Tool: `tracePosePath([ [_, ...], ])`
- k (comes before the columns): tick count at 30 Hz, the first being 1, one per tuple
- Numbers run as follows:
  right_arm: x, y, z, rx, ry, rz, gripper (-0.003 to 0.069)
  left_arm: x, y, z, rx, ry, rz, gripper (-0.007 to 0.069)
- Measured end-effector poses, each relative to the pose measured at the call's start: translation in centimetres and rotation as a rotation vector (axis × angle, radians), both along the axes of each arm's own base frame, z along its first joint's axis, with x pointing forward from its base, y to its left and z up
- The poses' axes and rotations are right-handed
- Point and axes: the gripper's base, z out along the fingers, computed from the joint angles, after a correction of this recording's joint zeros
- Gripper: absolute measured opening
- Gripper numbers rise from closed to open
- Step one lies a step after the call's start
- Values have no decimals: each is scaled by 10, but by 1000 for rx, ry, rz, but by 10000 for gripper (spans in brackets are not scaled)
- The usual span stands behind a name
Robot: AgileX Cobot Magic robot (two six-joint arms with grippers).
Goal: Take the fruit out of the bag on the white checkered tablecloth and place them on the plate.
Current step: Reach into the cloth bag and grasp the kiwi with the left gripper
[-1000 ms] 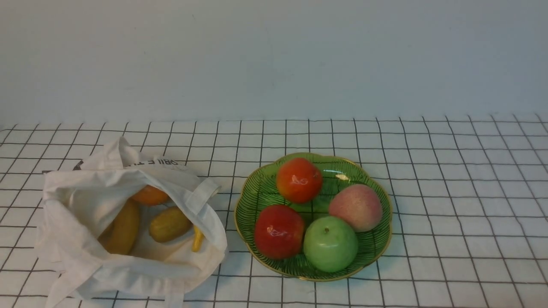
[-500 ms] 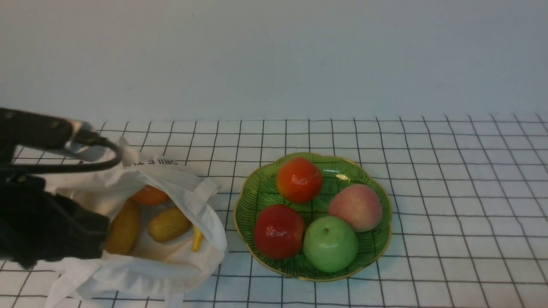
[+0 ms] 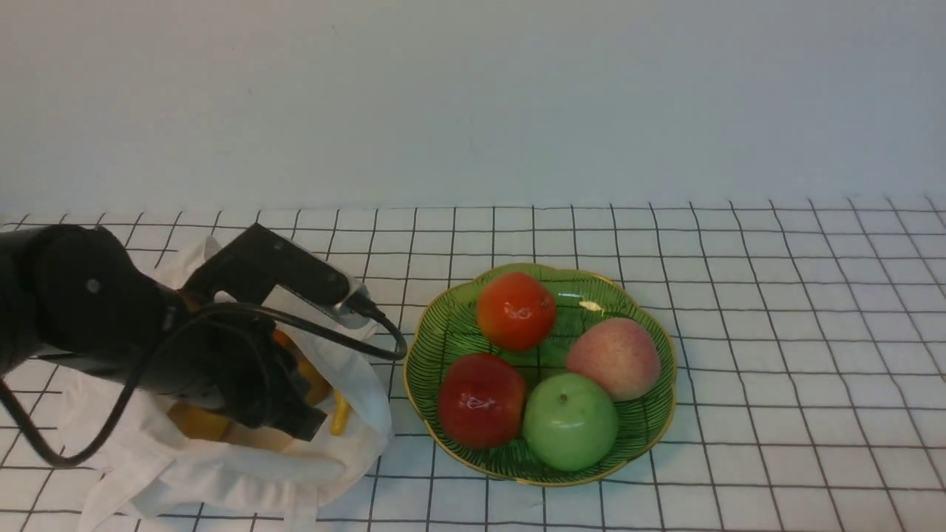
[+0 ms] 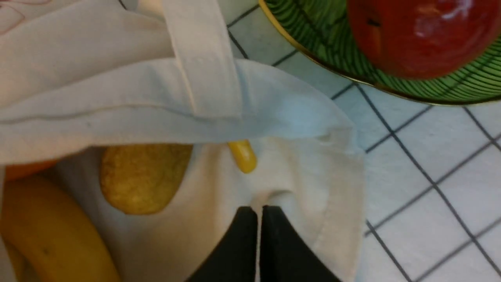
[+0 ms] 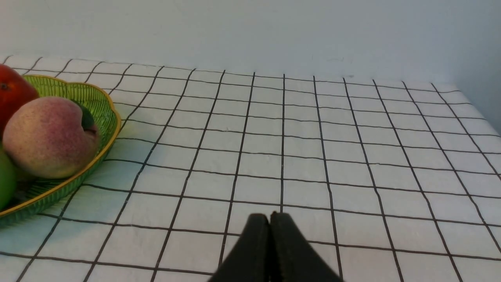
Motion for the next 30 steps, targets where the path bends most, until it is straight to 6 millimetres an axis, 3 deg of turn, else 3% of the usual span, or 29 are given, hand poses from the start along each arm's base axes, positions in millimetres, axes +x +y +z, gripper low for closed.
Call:
tracePosePath([
  [5,0,0,0,0,0,0,-14,17,-1,-23,65,-24,-16,115],
  [8,0,0,0,0,0,0,-14,29,-1,-39,98,-59,-25,270],
  [9,0,0,0,0,0,0,-14,29,-1,-39,98,-64,-24,270],
  [14,0,0,0,1,0,0,-14,42,-2,-53,115,-120,-25,472],
  [16,0,0,0,1,0,0,-14,44,-3,-58,118,-117,-25,500],
  [23,0,0,0,1,0,0,-14,50,-4,-70,129,-117,-30,507],
  [27,0,0,0,1,0,0,-14,50,-4,-69,135,-105,-38,347],
  [30,0,0,0,1,0,0,-14,44,-3,-64,131,-52,-32,330],
])
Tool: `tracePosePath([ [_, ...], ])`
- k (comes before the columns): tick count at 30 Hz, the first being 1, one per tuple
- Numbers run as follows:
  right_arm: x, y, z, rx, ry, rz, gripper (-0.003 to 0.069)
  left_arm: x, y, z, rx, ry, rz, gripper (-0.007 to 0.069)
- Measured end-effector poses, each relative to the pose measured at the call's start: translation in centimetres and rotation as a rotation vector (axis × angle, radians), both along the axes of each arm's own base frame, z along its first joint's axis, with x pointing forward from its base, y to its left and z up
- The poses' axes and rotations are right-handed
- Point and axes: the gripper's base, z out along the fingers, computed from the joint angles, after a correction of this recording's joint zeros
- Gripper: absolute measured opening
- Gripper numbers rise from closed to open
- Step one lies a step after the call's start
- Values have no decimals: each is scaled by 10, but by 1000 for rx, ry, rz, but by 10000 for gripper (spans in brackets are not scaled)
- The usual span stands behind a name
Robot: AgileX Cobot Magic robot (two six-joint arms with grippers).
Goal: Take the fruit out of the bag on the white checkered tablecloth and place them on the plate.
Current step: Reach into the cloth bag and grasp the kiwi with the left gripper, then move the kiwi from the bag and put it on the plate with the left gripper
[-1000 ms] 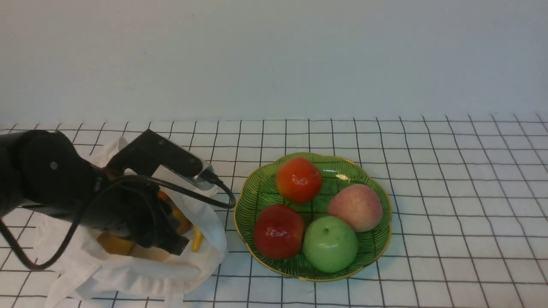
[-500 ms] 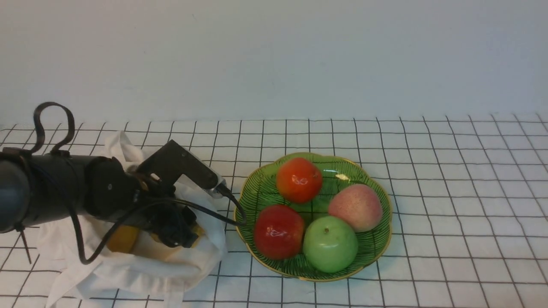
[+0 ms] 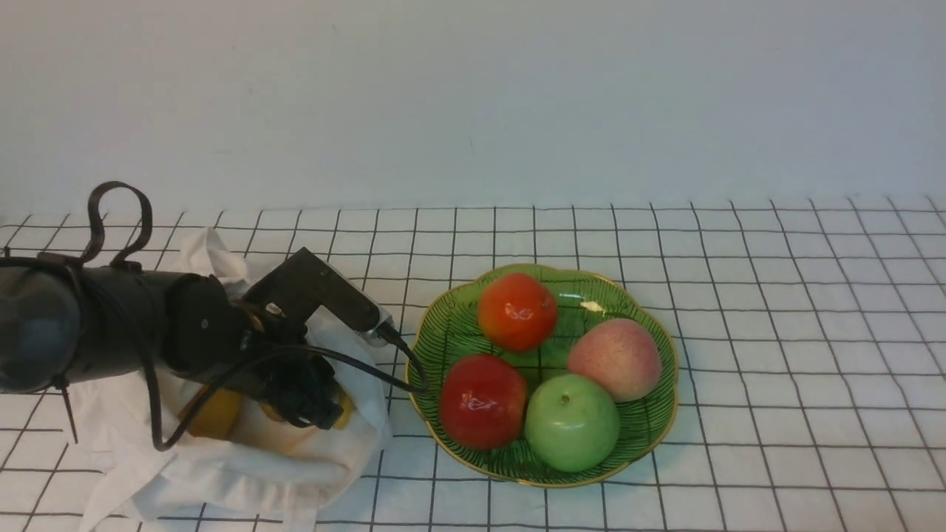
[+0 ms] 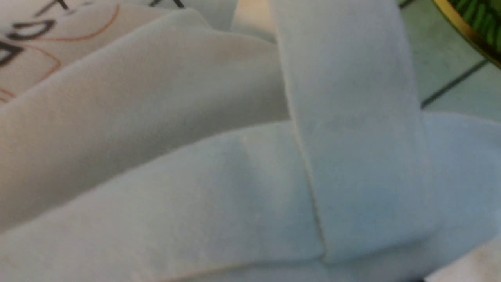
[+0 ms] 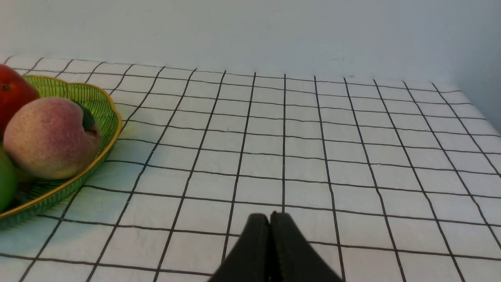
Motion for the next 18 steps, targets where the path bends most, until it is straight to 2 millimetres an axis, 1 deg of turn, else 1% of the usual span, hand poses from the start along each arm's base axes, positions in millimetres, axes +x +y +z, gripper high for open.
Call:
tracePosePath([
  [1,0,0,0,0,0,0,-14,-1,0,0,-1,6,3,331],
  [5,0,0,0,0,0,0,-14,-19,3,12,-22,134,60,330],
  [7,0,0,0,0,0,0,-14,-23,4,20,-30,135,69,330],
  [8,0,0,0,0,0,0,-14,-27,5,30,-39,125,73,330],
  [9,0,0,0,0,0,0,-14,-28,5,30,-38,128,72,330],
  [10,0,0,0,0,0,0,-14,-33,6,43,-52,107,75,330],
  [11,0,0,0,0,0,0,-14,-34,6,45,-54,105,75,330],
  [13,0,0,0,0,0,0,-14,-41,8,58,-66,86,73,330],
  [14,0,0,0,0,0,0,-14,-47,8,69,-82,73,74,330],
  [17,0,0,0,0,0,0,-14,-62,8,94,-166,57,92,330],
  [18,0,0,0,0,0,0,-14,-66,6,105,-218,49,102,330],
])
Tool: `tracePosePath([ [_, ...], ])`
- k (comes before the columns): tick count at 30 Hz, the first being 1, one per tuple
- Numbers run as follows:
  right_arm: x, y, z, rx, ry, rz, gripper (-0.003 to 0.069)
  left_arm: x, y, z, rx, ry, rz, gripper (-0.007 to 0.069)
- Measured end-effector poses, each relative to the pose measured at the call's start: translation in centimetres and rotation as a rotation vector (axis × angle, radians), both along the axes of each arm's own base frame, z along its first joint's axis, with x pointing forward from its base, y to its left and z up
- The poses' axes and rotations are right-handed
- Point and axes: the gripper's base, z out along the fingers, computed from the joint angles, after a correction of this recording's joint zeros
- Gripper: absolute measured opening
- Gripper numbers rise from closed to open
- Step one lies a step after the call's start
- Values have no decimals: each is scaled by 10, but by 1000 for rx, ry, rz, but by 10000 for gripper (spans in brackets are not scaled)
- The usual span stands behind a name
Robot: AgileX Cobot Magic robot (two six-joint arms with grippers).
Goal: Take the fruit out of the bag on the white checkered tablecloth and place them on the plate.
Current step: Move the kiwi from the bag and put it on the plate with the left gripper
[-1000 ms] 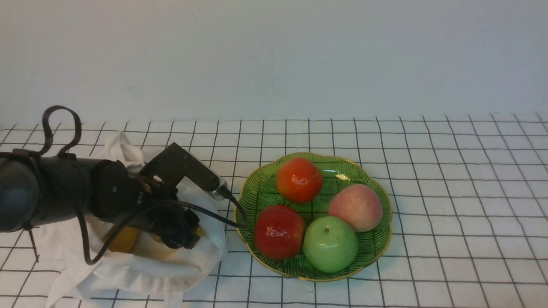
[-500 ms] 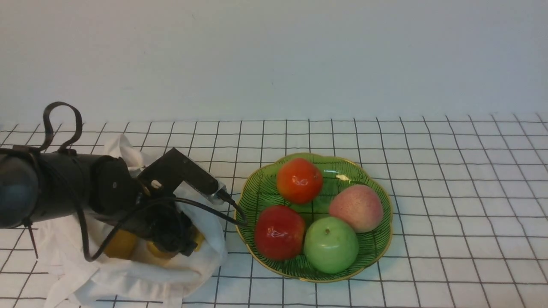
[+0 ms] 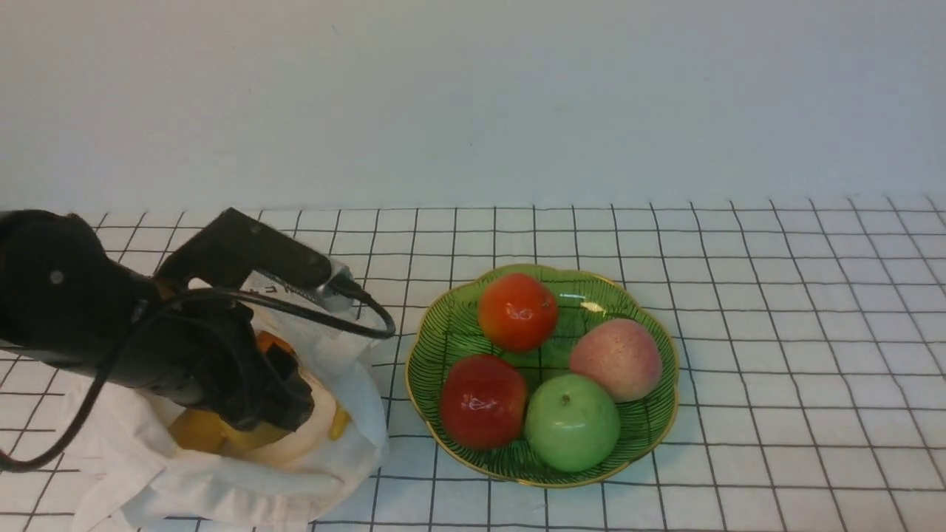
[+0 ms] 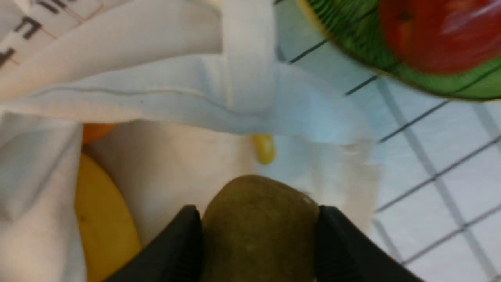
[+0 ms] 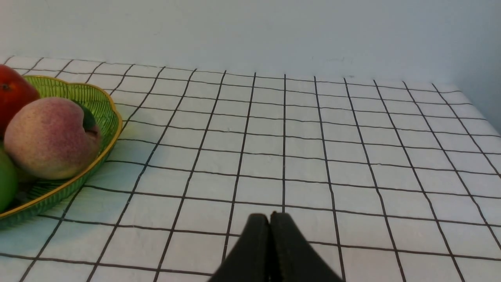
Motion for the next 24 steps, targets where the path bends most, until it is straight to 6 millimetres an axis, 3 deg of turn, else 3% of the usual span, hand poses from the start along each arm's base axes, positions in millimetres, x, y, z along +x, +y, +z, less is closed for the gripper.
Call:
tracePosePath([
  [8,0,0,0,0,0,0,-14,3,-26,63,-329,-124,-49,330],
  [12,0,0,0,0,0,0,-14,14,-55,71,-425,-164,-164,330],
  [16,0,0,0,0,0,0,-14,31,-97,58,-458,-201,-267,330],
  [19,0,0,0,0,0,0,-14,49,-126,34,-437,-226,-304,330],
  [24,0,0,0,0,0,0,-14,74,-150,-8,-379,-234,-297,330],
])
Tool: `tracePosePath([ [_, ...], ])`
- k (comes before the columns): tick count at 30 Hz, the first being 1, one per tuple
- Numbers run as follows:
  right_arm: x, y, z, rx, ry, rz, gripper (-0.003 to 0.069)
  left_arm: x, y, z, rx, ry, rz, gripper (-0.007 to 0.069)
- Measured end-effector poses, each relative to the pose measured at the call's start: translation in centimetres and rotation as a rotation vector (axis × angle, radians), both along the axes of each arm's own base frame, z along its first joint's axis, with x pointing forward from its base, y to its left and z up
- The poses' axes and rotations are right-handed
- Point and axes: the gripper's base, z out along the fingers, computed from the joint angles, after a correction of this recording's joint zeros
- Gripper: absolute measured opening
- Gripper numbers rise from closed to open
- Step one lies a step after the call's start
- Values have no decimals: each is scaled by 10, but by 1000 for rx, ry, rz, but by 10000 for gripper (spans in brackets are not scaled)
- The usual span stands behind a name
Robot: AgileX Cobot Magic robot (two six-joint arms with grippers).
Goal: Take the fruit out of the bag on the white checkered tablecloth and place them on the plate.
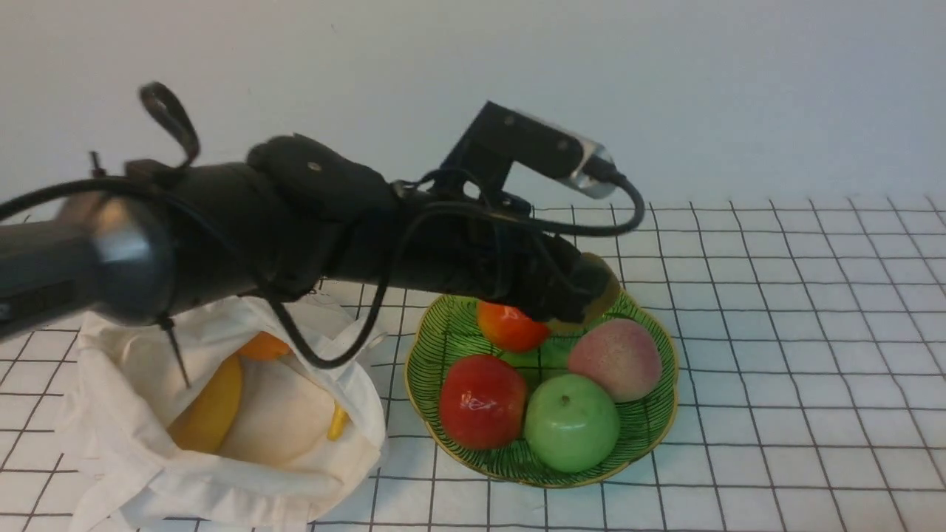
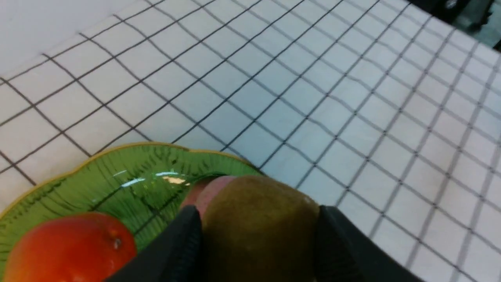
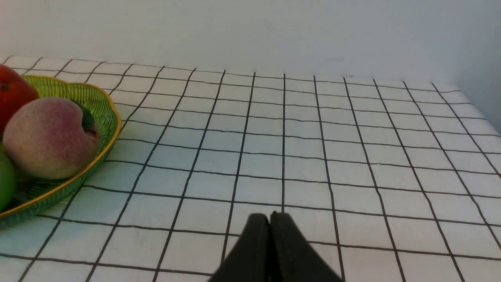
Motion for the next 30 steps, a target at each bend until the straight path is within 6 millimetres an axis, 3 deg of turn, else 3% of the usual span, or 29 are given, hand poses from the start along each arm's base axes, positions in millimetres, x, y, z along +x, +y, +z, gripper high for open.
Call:
tracePosePath([
  [4,0,0,0,0,0,0,-14,13,-4,-25,40,-2,41,330],
  [7,0,0,0,0,0,0,-14,16,-4,-31,51,3,48,383],
  [13,0,0,0,0,0,0,-14,17,-4,-32,52,0,56,637],
  [18,0,0,0,0,0,0,-14,17,-1,-22,42,-31,89,673],
  [20,0,0,0,0,0,0,-14,16,1,-14,35,-54,99,652],
  [22,0,0,0,0,0,0,-14,12,6,9,21,-121,113,570],
  [23,0,0,0,0,0,0,-14,7,12,26,10,-167,114,485],
  [24,0,0,0,0,0,0,-14,7,12,26,10,-167,114,485],
  [25,0,0,0,0,0,0,-14,-1,23,53,-19,-221,113,323],
  [27,0,0,0,0,0,0,-14,-11,39,80,-59,-255,112,142],
  [28,0,0,0,0,0,0,-14,-12,41,82,-62,-262,117,127],
  [30,0,0,0,0,0,0,-14,-25,61,109,-86,-295,114,34],
])
